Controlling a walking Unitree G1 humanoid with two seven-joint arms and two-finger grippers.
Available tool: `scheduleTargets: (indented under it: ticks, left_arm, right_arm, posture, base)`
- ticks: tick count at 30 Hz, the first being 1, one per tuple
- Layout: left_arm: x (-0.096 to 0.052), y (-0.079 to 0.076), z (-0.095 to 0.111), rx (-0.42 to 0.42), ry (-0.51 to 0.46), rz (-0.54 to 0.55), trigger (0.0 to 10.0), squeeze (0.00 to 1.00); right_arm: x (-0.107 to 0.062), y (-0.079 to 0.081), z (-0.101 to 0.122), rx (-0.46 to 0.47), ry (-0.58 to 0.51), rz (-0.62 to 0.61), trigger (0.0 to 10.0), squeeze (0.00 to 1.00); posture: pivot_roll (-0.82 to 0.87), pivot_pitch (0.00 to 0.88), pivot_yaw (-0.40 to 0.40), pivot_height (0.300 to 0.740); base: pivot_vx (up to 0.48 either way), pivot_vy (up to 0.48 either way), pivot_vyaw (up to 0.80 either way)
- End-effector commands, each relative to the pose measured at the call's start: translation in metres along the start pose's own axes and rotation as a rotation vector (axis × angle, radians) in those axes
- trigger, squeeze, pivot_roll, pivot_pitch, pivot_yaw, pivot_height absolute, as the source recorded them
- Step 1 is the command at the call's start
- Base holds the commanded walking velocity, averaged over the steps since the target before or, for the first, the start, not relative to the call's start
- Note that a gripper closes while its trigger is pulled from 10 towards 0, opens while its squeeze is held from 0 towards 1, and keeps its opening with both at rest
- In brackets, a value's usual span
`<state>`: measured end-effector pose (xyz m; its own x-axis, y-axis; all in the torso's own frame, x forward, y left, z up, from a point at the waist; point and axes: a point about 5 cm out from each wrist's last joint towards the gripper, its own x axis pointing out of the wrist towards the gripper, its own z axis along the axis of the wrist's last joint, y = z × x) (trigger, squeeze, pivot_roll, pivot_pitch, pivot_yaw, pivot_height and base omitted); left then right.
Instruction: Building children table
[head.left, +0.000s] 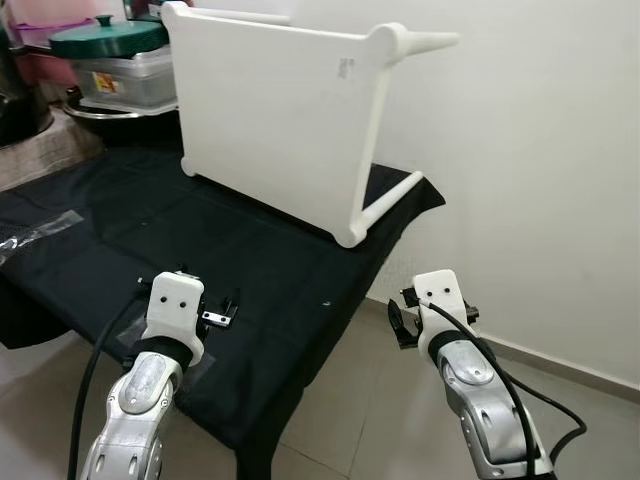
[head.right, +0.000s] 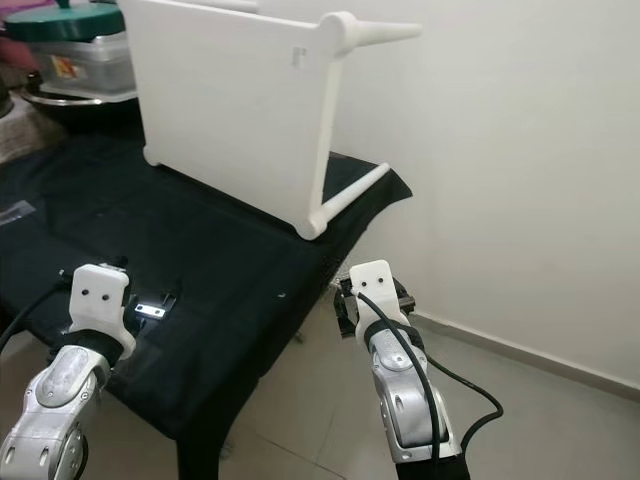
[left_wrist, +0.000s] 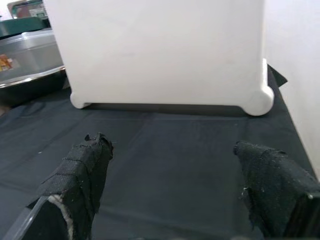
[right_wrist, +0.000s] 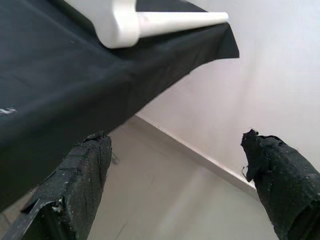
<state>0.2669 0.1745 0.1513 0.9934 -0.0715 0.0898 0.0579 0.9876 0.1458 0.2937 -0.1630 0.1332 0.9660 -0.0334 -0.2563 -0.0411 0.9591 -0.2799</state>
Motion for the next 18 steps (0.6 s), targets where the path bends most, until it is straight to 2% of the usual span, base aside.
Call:
scheduleTargets:
  ticks: [1,6,12,18]
  left_arm:
    - [0.0006,-0.0006,0.0006,-0.006,0.003,-0.004,10.0,0.0]
    - [0.001,0.0003,0.0025,-0.046,-0.014,-0.005,10.0,0.0]
    - [0.0009,-0.0014,-0.0016,-0.049,0.025,-0.017,10.0,0.0]
    - [0.0014,-0.0026,-0.0025,-0.036,0.028,-0.026,10.0,0.0]
  right_arm:
    - [0.0012,-0.0025,-0.0028,0.004,0.012,-0.008,10.0,0.0]
    - [0.0024,-0.0027,-0.0038,0.009,0.02,-0.006,10.0,0.0]
    - [0.0026,-0.0034,-0.005,0.01,0.026,-0.008,10.0,0.0]
    - [0.0026,-0.0033,-0.0047,0.013,0.026,0.0,10.0,0.0]
  posture:
    - [0.0,0.0,-0.057,0.74]
    - [0.0,0.0,-0.057,0.74]
    - [-0.01,0.0,-0.057,0.74]
    - [-0.01,0.0,-0.059,0.74]
  base:
    - [0.0,0.0,0.0]
    - [0.0,0.0,0.0]
    - [0.0,0.0,0.0]
    - [0.0,0.48,-0.74]
